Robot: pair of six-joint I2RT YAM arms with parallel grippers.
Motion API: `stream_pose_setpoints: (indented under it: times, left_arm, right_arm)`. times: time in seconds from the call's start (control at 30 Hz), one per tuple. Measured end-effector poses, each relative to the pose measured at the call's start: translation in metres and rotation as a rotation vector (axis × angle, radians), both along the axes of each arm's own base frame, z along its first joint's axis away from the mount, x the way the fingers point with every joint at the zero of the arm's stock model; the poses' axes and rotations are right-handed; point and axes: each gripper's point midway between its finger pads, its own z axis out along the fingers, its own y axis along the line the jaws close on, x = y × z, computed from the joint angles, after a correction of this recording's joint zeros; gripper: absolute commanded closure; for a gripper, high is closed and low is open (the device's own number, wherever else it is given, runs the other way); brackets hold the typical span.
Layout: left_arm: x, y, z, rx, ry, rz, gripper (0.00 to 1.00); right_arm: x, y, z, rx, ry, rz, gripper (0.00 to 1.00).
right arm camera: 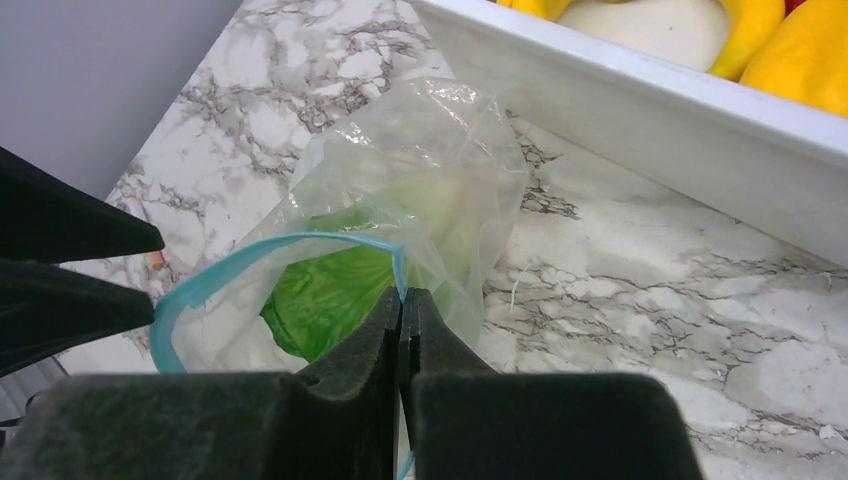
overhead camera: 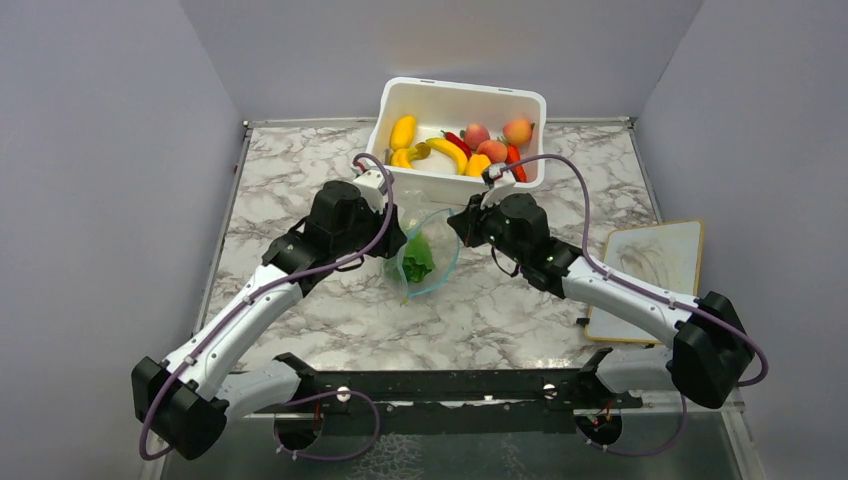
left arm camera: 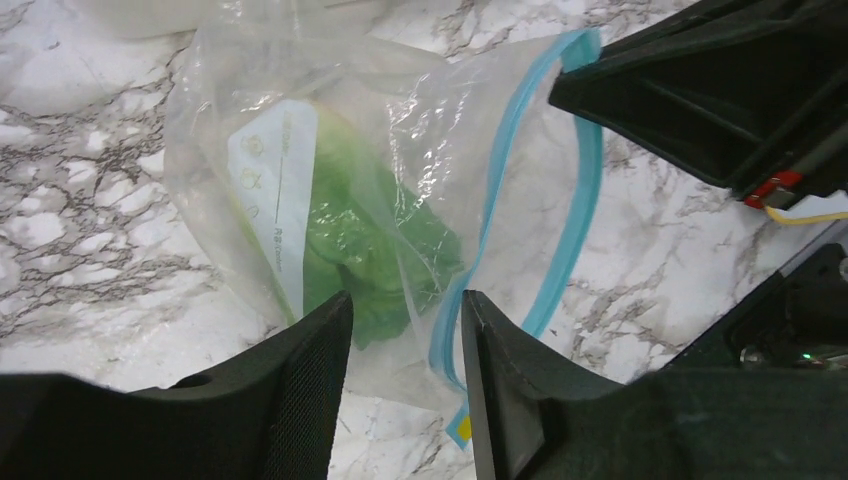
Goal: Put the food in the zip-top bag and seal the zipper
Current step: Adjust the zipper food storage bag at the center of the board.
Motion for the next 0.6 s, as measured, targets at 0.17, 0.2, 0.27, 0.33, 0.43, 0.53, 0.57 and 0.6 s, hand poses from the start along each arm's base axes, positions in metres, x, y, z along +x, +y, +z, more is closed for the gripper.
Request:
stream_pose_setpoints:
  times: [0.17, 0.2, 0.27, 0.33, 0.43, 0.53, 0.57, 0.6]
  left_arm:
    - [-0.011, -0.006, 0.016, -0.054, -0.029, -0.062, 0.48]
    - [-0.012, -0.007, 0.018, -0.060, -0.032, -0.070, 0.47]
    - [-0.015, -0.011, 0.017, -0.074, -0.030, -0.094, 0.46]
    - [-0.019, -0.015, 0.011, -0.083, -0.011, -0.122, 0.44]
    - [-0.022, -0.020, 0.003, -0.093, 0.012, -0.146, 0.44]
    - [-0.022, -0.021, -0.005, -0.087, 0.027, -0.150, 0.44]
    - [-0.022, -0.021, -0.008, -0.084, 0.032, -0.150, 0.44]
    - [-0.022, -0.021, -0.010, -0.081, 0.036, -0.149, 0.45]
  right_arm:
    - [-0.002, 0.003, 0.000, 0.027, 0.024, 0.004, 0.99]
    - [-0.002, 0.004, 0.000, 0.032, 0.028, 0.005, 0.99]
    - [-0.003, 0.004, -0.001, 0.041, 0.038, 0.003, 0.99]
    - [-0.003, 0.005, -0.001, 0.048, 0.046, 0.001, 0.99]
    - [-0.004, 0.005, -0.001, 0.059, 0.056, -0.002, 0.99]
    - [-0.004, 0.006, -0.001, 0.066, 0.062, -0.003, 0.99]
    - [-0.004, 0.006, -0.001, 0.067, 0.063, -0.003, 0.99]
    - [-0.004, 0.006, -0.001, 0.068, 0.063, -0.004, 0.99]
